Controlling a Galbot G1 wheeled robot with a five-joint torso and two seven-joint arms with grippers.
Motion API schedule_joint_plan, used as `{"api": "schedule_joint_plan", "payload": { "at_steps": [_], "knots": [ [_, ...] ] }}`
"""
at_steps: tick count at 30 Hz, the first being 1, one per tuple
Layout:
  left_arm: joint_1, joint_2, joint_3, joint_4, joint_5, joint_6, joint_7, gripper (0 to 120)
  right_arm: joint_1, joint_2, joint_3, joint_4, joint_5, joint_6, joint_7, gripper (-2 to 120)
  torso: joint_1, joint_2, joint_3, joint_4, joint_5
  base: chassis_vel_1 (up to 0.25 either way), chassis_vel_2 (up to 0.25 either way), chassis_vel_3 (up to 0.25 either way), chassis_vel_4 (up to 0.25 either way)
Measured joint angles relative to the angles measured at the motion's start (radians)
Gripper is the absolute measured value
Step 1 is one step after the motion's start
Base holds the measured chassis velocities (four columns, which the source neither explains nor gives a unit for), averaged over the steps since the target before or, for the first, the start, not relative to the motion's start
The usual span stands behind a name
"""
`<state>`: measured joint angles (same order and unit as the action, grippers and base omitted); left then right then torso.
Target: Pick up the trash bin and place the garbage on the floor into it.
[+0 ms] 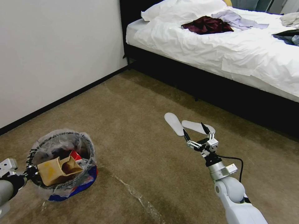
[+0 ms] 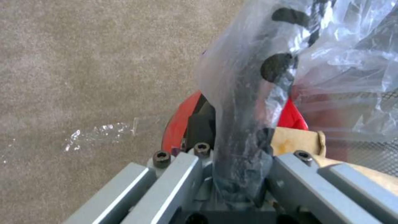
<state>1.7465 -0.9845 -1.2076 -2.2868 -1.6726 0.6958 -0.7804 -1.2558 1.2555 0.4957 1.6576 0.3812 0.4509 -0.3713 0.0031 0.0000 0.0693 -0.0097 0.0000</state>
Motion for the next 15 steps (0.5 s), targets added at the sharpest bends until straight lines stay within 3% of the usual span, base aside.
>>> {"api": "schedule_joint_plan", "payload": {
  "at_steps": [15],
  "knots": [
    [0.007,-0.004,-0.004,-0.009,0.002,0.000,0.000,1,-0.008,0.001,-0.002,0.004,0.005,0.003,-0.013,100,0.000,0.000,0.000,0.0000,0.0000,-0.018,0.017,0.013,-0.012]
  ]
}}
